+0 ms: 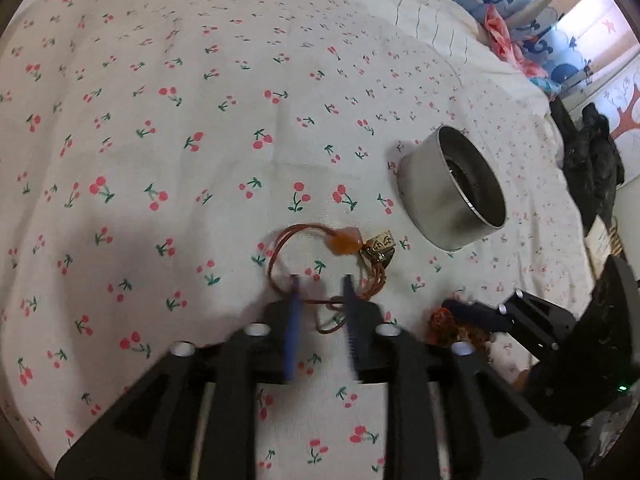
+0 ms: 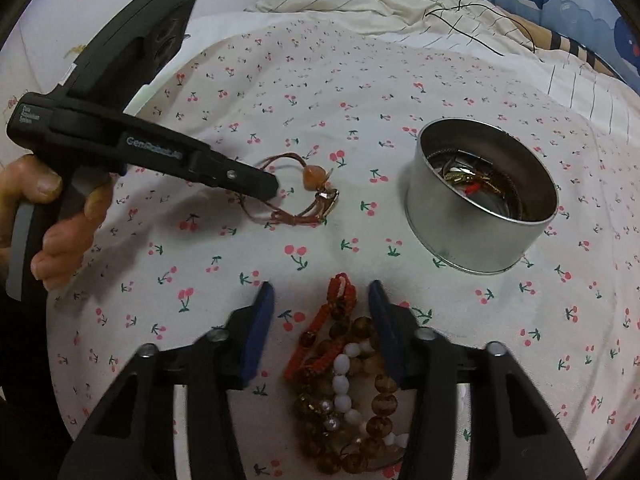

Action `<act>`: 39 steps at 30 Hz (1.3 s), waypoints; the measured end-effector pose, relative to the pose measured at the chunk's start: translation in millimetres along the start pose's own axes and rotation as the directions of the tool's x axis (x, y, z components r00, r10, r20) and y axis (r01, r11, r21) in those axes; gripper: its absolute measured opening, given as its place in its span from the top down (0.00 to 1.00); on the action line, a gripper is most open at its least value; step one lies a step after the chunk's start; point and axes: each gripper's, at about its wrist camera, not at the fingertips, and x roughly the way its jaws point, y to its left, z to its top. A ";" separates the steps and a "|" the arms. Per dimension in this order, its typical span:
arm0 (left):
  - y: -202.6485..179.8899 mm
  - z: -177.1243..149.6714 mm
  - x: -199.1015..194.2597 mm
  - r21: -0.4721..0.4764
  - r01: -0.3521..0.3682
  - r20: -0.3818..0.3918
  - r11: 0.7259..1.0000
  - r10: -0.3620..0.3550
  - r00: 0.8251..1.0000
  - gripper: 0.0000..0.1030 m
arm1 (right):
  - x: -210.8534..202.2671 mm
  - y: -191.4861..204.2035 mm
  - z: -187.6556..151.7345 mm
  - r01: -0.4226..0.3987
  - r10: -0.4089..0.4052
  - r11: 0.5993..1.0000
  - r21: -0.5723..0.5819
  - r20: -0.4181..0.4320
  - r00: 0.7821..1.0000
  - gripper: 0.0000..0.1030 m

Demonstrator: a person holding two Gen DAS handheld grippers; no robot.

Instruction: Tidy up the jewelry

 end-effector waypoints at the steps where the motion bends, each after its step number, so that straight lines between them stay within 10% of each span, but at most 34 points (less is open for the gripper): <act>1: -3.1 1.0 4.2 0.013 -0.017 -0.002 1.000 0.017 1.000 0.66 | -0.1 -1.0 -1.0 -0.001 0.001 1.000 -0.002 -0.002 1.000 0.87; 6: -13.4 -3.0 16.3 0.045 -0.047 -0.011 0.998 0.048 0.999 0.65 | -19.4 -13.4 2.8 -0.070 0.067 0.996 0.058 0.061 0.996 0.94; 10: -29.3 -2.8 21.3 0.083 -0.005 -0.027 0.997 0.007 1.000 0.99 | -43.6 -40.1 7.5 -0.147 0.122 0.975 0.164 0.150 0.981 0.94; 25: -82.7 -1.5 4.5 0.206 0.177 -0.011 0.962 -0.178 0.984 0.99 | -83.5 -84.3 0.1 -0.182 0.108 0.935 0.304 0.246 0.963 0.94; 36: -72.3 -11.3 20.8 0.314 0.005 -0.124 0.949 0.036 0.992 0.93 | -59.2 -102.1 -13.9 0.002 -0.022 0.937 0.349 0.053 0.998 0.94; 39: -72.2 -13.3 9.3 0.351 -0.008 -0.106 0.936 0.048 0.993 0.74 | -57.0 -105.2 -17.1 0.030 -0.045 0.929 0.369 0.034 0.998 0.60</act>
